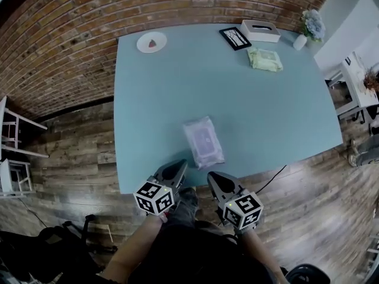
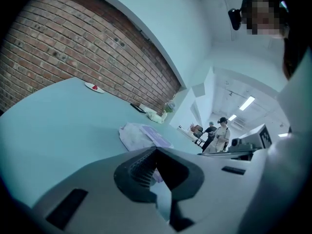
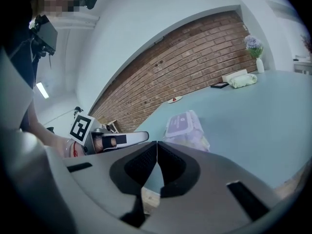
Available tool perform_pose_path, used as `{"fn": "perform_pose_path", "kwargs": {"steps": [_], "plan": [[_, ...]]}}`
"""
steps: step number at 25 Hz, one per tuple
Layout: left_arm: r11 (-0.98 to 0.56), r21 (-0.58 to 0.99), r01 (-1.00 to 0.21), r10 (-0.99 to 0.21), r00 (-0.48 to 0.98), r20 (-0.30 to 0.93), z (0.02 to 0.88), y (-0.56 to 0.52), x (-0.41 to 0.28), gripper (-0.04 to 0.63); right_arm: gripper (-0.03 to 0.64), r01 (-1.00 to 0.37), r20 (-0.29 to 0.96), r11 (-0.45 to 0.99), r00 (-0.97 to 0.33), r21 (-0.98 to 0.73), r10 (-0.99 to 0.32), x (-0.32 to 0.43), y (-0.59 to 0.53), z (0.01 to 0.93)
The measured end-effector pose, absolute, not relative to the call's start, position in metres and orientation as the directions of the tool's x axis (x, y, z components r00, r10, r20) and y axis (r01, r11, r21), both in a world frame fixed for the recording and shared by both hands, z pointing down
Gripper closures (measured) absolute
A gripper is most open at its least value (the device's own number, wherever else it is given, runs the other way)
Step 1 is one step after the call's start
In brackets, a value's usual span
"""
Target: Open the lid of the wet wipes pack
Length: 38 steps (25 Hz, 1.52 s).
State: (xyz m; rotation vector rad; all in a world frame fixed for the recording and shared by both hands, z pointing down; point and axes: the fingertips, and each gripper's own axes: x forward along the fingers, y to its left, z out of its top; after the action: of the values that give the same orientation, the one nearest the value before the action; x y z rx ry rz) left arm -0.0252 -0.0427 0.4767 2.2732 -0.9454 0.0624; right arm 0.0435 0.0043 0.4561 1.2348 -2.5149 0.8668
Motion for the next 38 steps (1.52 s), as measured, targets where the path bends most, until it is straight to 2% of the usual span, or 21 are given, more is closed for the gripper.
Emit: {"fn": "perform_pose_path", "kwargs": {"steps": [10,15,21,26,33,37,38], "plan": [[-0.573,0.606,-0.551,-0.492,0.823,0.283,0.486,-0.063,-0.001,0.584,0.597,-0.825,0.533,0.423,-0.565,-0.375,-0.630,0.055,-0.032,0.470],[-0.610,0.622,-0.491,-0.417,0.866,0.275,0.486,-0.059,0.016,0.584,0.597,-0.887,0.625,0.352,-0.461,-0.300,-0.630,0.077,-0.050,0.486],[-0.647,0.629,-0.431,-0.341,0.902,0.267,0.485,-0.054,0.036,0.584,0.597,-0.912,0.646,0.317,-0.410,-0.262,-0.645,0.094,-0.064,0.488],[-0.674,0.632,-0.383,-0.288,0.924,0.252,0.485,-0.057,0.058,0.584,0.597,-0.925,0.590,0.300,-0.380,-0.234,-0.712,0.110,-0.083,0.473],[-0.701,0.603,-0.380,-0.274,0.925,0.264,0.485,-0.062,0.087,0.584,0.597,-0.895,0.548,0.437,-0.408,-0.084,-0.730,0.109,-0.091,0.452],[-0.712,0.590,-0.380,-0.276,0.925,0.262,0.484,-0.066,0.094,0.584,0.593,-0.812,0.578,0.583,-0.460,0.033,-0.674,0.095,-0.096,0.454],[-0.712,0.589,-0.381,-0.274,0.924,0.266,0.484,-0.065,0.094,0.584,0.574,-0.774,0.599,0.629,-0.471,0.071,-0.647,0.092,-0.095,0.456]]}}
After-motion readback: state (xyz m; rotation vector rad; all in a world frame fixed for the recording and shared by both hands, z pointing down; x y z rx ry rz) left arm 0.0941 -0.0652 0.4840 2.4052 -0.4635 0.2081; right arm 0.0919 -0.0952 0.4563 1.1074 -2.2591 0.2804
